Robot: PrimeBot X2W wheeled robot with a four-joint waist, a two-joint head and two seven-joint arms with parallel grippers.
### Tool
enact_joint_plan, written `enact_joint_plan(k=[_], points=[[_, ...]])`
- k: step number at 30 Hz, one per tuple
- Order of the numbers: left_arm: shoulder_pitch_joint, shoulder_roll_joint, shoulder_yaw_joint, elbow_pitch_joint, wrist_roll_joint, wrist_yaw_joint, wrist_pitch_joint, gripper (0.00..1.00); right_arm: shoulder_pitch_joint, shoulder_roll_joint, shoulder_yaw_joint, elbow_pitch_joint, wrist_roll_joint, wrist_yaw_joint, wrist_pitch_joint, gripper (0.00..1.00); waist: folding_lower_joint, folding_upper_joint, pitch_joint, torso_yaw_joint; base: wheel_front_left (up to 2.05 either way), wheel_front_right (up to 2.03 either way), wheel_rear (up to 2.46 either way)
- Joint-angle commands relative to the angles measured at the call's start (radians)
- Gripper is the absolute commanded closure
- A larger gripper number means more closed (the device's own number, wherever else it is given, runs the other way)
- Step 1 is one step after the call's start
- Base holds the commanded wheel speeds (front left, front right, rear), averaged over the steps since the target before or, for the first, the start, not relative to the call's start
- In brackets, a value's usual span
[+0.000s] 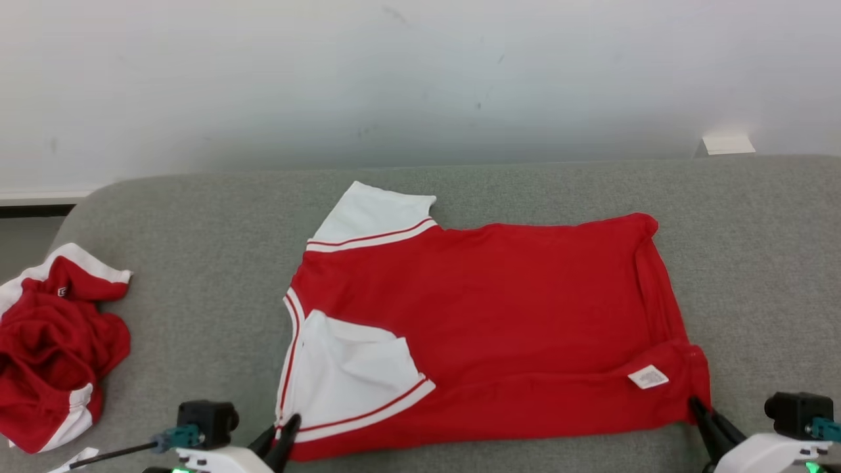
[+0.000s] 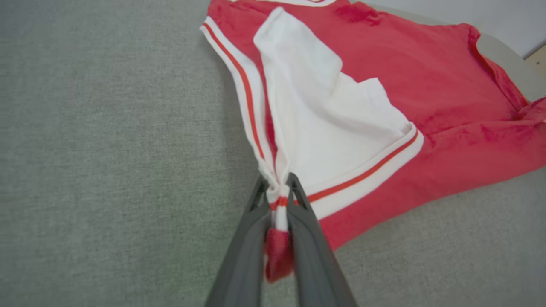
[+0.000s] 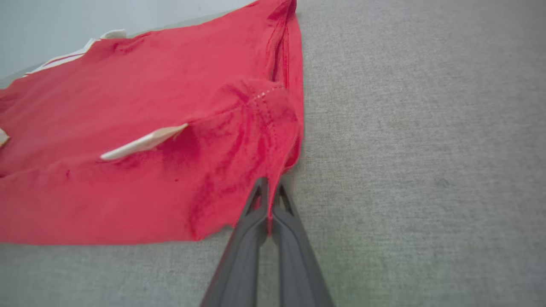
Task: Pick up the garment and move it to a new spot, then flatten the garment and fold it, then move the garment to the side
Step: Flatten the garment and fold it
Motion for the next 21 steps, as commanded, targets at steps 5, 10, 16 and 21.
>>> enact_joint_plan(k=[5,10,16,21], points=[[0.090,0.042,0.009,-0.106,-0.027,0.030,0.082,1.00,0.117,-0.063,-0.004,-0.146,0.090,-0.002,0.071,1.00,0.0000,0.0000,-0.008,0.000,0.00,0.00,0.00],[0.179,0.082,0.012,-0.232,-0.034,0.058,0.165,1.00,0.254,-0.109,-0.072,-0.284,0.118,-0.002,0.141,1.00,0.0000,0.0000,0.002,0.003,0.00,0.00,0.00],[0.252,0.118,0.039,-0.330,-0.054,0.095,0.221,1.00,0.379,-0.086,-0.194,-0.417,0.101,-0.002,0.227,1.00,0.0000,0.0000,0.013,0.000,0.00,0.00,0.00],[0.288,0.128,0.030,-0.330,-0.086,0.094,0.274,1.00,0.427,-0.042,-0.244,-0.457,0.057,-0.002,0.315,1.00,0.0000,0.0000,0.021,-0.004,0.00,0.00,0.00]])
